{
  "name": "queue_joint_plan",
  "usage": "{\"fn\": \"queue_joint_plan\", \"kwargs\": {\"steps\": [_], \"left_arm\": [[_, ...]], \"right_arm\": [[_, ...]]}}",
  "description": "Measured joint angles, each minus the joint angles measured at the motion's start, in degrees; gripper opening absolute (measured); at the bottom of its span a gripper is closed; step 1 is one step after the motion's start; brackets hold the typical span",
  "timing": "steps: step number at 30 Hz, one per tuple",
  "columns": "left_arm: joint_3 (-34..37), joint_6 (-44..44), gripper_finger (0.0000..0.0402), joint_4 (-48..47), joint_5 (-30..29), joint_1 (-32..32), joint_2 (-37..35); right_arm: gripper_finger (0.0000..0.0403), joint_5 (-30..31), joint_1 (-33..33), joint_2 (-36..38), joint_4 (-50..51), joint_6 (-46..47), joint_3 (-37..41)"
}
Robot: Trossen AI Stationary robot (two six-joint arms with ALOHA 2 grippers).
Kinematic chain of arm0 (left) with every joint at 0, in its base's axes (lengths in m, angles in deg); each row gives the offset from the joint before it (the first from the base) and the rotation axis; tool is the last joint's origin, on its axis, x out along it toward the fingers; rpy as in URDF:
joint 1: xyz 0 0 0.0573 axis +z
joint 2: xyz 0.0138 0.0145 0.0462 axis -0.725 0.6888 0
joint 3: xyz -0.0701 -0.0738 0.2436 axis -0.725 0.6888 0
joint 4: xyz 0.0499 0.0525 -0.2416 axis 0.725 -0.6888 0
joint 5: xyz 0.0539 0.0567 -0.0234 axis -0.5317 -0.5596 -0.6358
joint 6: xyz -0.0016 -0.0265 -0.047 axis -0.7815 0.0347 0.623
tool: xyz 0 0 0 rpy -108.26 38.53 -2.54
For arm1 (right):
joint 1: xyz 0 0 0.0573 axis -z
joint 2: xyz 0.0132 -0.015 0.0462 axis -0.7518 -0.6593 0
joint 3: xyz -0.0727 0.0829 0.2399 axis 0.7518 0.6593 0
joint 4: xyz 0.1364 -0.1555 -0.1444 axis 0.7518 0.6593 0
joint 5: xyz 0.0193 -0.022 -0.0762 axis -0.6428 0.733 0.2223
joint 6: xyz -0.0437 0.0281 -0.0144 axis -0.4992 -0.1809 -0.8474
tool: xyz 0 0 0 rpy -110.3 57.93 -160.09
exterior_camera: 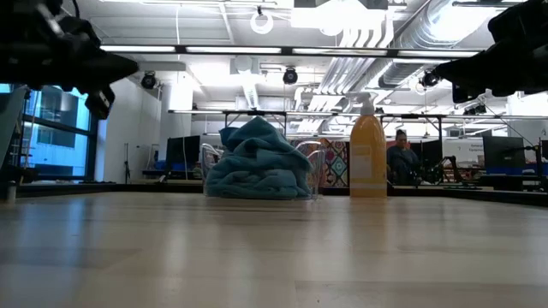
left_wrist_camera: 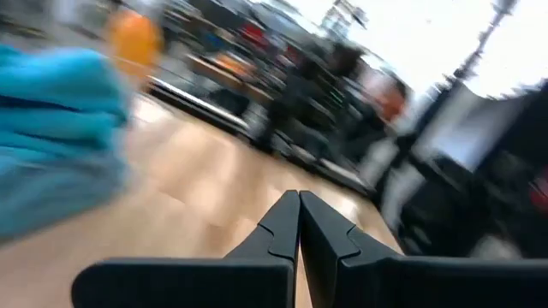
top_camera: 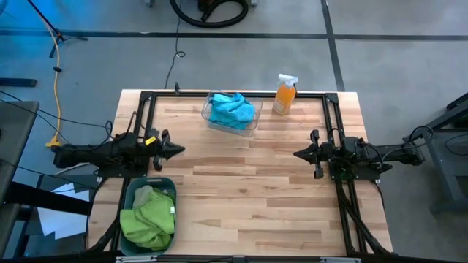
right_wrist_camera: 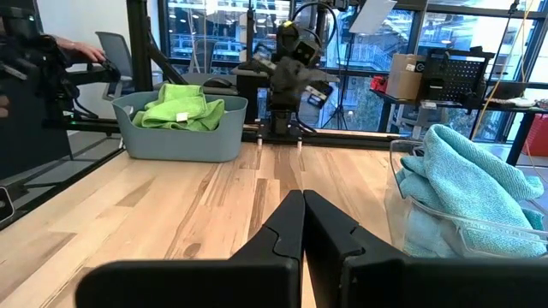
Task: Sort microfiber towel by color & place in baskets
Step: Return to Home Position
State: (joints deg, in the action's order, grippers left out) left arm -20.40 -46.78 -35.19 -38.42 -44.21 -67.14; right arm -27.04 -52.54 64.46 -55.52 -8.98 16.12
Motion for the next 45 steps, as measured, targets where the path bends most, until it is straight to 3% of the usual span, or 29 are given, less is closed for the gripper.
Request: {"fn": "queue_joint_plan", "kwargs": {"steps": [2, 6, 45], "left_arm": [[0.02, -2.87, 0.0000, -0.64, 3.66, -1.68, 0.00], [0.02, -9.30, 0.0000, -0.62, 3.00, -3.39, 0.00], [0.02, -8.46, 0.0001, -0.66, 1.54, -3.34, 0.00]], "right_arm": [[0.0000, 0.01, 0.00, 0.00, -0.01, 0.00, 0.00], [0.0000, 0.01, 0.00, 0.02, 0.00, 0.00, 0.00], [0.0000, 0.01, -0.02, 0.02, -0.01, 0.00, 0.02]]}}
